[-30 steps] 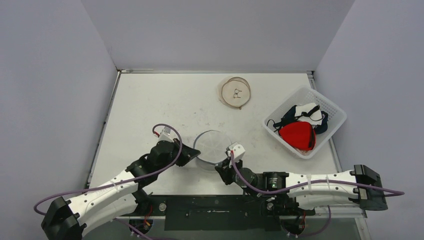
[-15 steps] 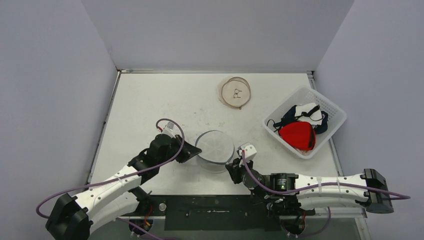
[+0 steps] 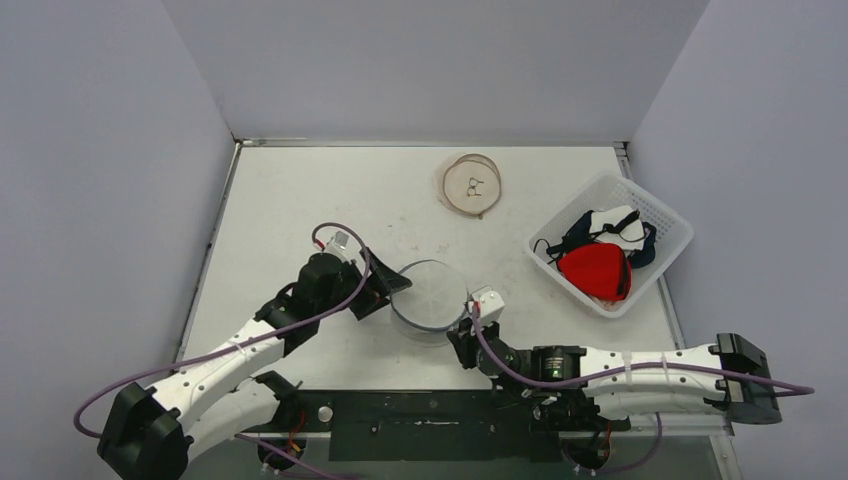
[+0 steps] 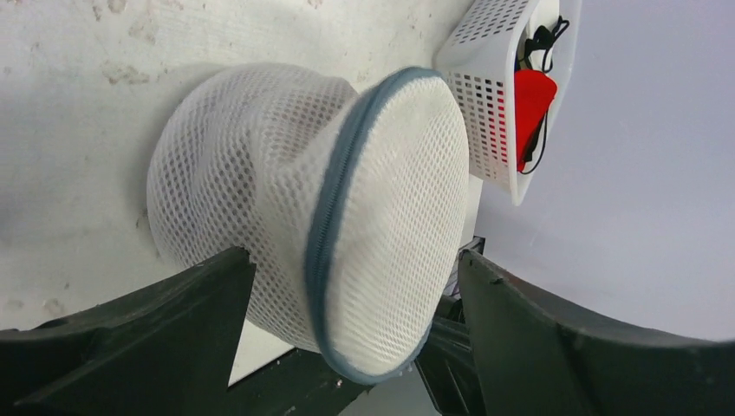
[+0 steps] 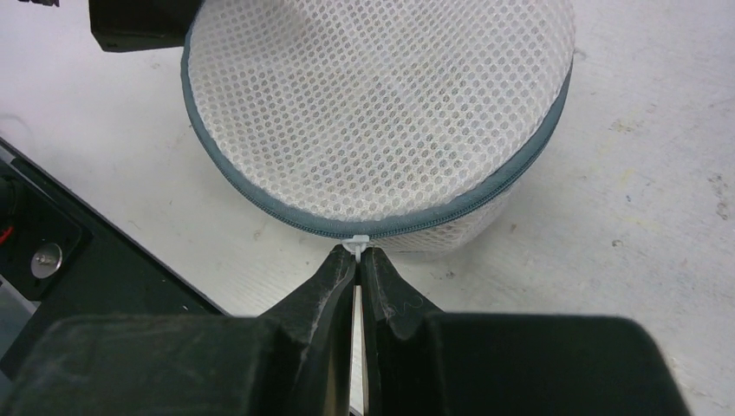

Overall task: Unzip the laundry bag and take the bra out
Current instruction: Unzip the laundry bag at the center of the board.

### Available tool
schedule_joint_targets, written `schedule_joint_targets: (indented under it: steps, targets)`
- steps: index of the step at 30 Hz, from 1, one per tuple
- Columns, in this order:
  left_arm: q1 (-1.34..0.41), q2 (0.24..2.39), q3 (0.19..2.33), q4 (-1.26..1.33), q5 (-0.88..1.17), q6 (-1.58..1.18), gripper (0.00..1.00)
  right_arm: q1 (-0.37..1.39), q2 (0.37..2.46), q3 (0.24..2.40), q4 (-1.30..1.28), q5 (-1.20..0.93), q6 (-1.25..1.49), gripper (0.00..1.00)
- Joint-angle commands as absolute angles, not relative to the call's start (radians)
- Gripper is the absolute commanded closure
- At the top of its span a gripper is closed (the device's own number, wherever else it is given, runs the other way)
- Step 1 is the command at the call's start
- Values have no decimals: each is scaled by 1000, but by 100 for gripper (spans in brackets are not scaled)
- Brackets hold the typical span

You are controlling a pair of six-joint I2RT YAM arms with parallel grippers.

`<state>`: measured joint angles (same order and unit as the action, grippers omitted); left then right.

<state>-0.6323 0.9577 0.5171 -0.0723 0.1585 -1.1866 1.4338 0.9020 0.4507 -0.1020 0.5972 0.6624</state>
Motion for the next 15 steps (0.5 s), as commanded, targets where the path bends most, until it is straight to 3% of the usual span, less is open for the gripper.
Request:
schedule_joint_targets:
  steps: [1, 4, 15]
  targets:
    - [-640, 819, 526, -225, 150, -1167, 12, 1426, 986, 551, 37, 542, 629, 95]
    - [-645, 702, 491, -322, 131, -1178, 6, 1419, 1073, 612, 73, 500, 607, 95]
    - [-678, 416, 468, -568, 120, -1250, 4, 1370, 1246, 731, 155, 365, 550, 95]
